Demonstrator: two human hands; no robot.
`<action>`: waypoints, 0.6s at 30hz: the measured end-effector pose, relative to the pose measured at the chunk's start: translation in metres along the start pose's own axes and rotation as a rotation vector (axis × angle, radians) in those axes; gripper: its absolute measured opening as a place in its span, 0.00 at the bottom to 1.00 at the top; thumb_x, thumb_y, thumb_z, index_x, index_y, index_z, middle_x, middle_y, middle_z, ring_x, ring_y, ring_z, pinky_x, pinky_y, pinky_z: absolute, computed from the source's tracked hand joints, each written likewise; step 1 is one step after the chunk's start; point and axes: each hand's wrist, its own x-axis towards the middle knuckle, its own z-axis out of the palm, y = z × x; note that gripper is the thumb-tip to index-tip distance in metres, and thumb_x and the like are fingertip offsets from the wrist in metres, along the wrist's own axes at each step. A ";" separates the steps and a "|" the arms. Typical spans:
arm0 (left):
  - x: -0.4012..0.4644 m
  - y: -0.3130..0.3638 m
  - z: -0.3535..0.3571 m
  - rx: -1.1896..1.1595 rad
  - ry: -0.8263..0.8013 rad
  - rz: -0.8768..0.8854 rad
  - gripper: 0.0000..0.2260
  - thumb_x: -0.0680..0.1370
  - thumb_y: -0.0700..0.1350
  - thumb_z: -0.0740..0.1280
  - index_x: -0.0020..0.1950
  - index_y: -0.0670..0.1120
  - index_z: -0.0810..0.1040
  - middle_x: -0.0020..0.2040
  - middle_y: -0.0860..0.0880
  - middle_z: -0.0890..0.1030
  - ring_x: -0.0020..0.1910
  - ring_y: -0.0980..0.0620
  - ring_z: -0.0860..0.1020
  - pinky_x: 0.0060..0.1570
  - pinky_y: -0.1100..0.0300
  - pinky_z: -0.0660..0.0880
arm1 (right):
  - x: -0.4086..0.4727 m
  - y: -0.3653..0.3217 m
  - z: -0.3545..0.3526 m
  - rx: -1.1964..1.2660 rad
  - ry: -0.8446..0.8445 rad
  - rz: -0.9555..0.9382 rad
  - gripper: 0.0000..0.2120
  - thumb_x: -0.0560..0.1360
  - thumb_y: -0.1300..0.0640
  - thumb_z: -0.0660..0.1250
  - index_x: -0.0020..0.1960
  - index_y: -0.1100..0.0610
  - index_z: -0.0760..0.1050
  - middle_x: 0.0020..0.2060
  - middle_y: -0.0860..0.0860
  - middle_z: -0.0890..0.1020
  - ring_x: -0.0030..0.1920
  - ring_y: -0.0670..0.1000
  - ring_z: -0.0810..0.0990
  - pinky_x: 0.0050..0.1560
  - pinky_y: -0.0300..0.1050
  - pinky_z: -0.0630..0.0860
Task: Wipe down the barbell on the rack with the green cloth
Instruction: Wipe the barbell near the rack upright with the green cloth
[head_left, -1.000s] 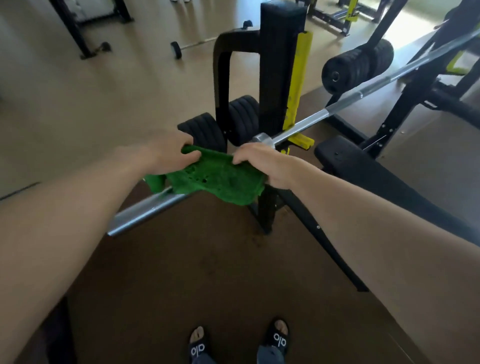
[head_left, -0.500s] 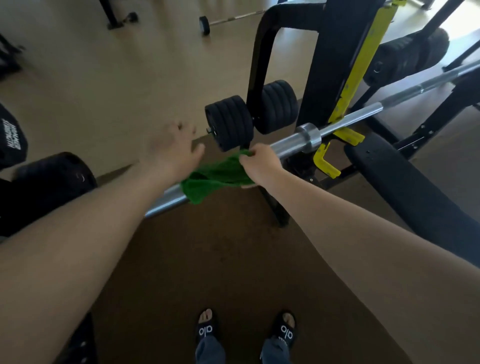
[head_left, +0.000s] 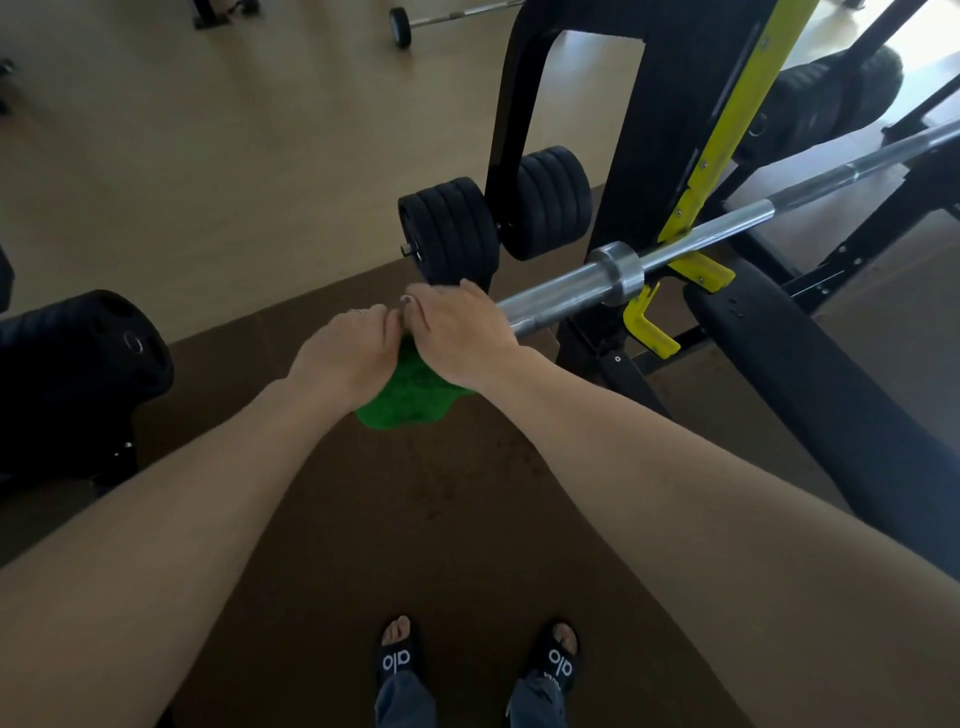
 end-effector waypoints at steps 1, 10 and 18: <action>0.002 0.001 0.006 0.000 0.005 -0.038 0.17 0.87 0.52 0.47 0.46 0.46 0.68 0.39 0.47 0.75 0.41 0.42 0.76 0.41 0.49 0.69 | 0.000 0.003 0.001 -0.119 -0.037 -0.048 0.16 0.86 0.55 0.49 0.65 0.57 0.73 0.56 0.52 0.82 0.56 0.56 0.81 0.62 0.54 0.71; 0.005 0.032 0.027 0.244 0.113 0.023 0.15 0.86 0.51 0.47 0.51 0.46 0.70 0.40 0.49 0.77 0.35 0.46 0.78 0.32 0.50 0.73 | -0.019 0.045 0.014 -0.267 0.078 -0.122 0.14 0.84 0.50 0.54 0.48 0.51 0.76 0.42 0.48 0.81 0.43 0.52 0.79 0.50 0.51 0.75; 0.024 0.043 0.008 -0.010 0.137 0.054 0.19 0.86 0.56 0.46 0.61 0.50 0.73 0.51 0.47 0.80 0.47 0.43 0.80 0.42 0.51 0.72 | -0.025 0.146 -0.003 -0.188 0.091 0.110 0.24 0.84 0.50 0.44 0.49 0.57 0.77 0.44 0.55 0.83 0.46 0.57 0.79 0.59 0.55 0.73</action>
